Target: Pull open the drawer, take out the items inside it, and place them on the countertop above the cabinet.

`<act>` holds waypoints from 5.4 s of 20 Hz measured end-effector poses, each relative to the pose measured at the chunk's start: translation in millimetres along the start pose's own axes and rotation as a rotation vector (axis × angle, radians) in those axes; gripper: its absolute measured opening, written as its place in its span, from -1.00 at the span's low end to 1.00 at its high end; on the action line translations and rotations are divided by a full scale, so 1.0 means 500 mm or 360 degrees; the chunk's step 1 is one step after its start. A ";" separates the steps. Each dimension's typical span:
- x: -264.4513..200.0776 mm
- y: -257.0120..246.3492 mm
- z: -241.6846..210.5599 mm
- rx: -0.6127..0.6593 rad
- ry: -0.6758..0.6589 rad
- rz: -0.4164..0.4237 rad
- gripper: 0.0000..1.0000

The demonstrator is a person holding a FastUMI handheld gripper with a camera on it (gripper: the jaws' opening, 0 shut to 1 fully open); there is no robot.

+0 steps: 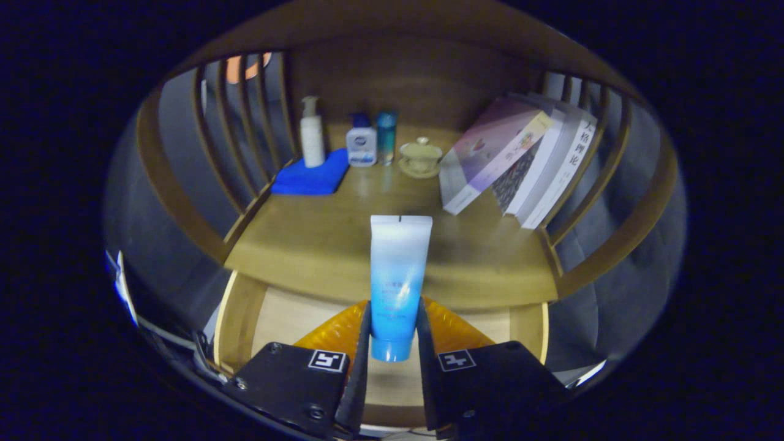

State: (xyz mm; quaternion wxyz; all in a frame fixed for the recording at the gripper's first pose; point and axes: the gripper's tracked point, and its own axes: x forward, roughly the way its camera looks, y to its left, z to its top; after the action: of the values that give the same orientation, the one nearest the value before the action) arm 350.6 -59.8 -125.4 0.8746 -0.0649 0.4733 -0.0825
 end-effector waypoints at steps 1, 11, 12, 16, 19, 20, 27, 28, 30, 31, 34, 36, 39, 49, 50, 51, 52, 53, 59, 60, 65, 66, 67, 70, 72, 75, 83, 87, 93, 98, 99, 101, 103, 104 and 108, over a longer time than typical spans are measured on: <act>0.015 0.002 0.015 0.0033 -0.0022 0.0000 -0.18; 0.178 0.022 0.045 0.0015 0.0051 -0.0117 -0.18; 0.192 0.017 0.058 -0.0002 0.0026 -0.0149 -0.18; 0.205 0.035 0.085 -0.0053 -0.0074 -0.0113 -0.06; 0.182 0.034 0.105 -0.0111 -0.0140 -0.0134 -0.01; 0.172 0.043 0.108 -0.0109 -0.0168 -0.0114 0.01; 0.039 0.086 0.081 -0.0061 -0.0249 0.0067 0.09; 0.016 0.091 0.069 -0.0060 -0.0255 0.0092 0.10; -0.036 0.101 0.045 -0.0073 -0.0269 0.0152 0.46; -0.052 0.103 0.032 -0.0066 -0.0285 0.0167 0.49; -0.120 0.101 -0.013 -0.0042 -0.0313 0.0208 0.52; -0.165 0.095 -0.045 -0.0035 -0.0364 0.0222 0.52; -0.219 0.082 -0.102 -0.0039 -0.0451 0.0214 0.64; -0.351 0.077 -0.261 -0.0080 -0.0811 0.0208 0.93; -0.357 0.077 -0.274 -0.0076 -0.0836 0.0206 0.95; -0.368 0.079 -0.290 -0.0069 -0.0865 0.0210 0.97; -0.377 0.081 -0.302 -0.0063 -0.0889 0.0210 0.97; -0.382 0.086 -0.312 -0.0059 -0.0912 0.0212 0.97; -0.381 0.091 -0.379 -0.0086 -0.1023 0.0171 0.97; -0.381 0.090 -0.392 -0.0068 -0.1048 0.0174 0.98; -0.340 0.085 -0.459 -0.0066 -0.1111 0.0147 0.98; -0.327 0.085 -0.476 -0.0060 -0.1105 0.0138 0.98; -0.320 0.085 -0.496 -0.0052 -0.1105 0.0139 0.98; -0.284 0.092 -0.537 -0.0032 -0.1098 0.0160 0.99; -0.259 0.087 -0.555 -0.0008 -0.1095 0.0157 0.99; -0.225 0.087 -0.575 0.0002 -0.1088 0.0152 0.98; -0.168 0.081 -0.613 -0.0010 -0.1164 0.0112 0.99; -0.101 0.078 -0.623 0.0032 -0.1084 0.0108 1.00; -0.071 0.060 -0.591 0.0085 -0.1065 0.0043 1.00; -0.058 0.063 -0.584 0.0079 -0.1088 -0.0033 1.00; -0.051 0.065 -0.579 0.0100 -0.1084 0.0002 1.00; -0.044 0.064 -0.562 0.0124 -0.1083 0.0044 0.99; -0.034 0.061 -0.545 0.0108 -0.1077 0.0033 0.98; -0.029 0.062 -0.536 0.0113 -0.1074 0.0035 0.98; 0.001 0.065 -0.488 0.0095 -0.1055 0.0017 0.99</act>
State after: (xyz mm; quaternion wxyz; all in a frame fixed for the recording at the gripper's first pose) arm 148.8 -36.9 -264.9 0.9829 -0.0600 0.1607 -0.0662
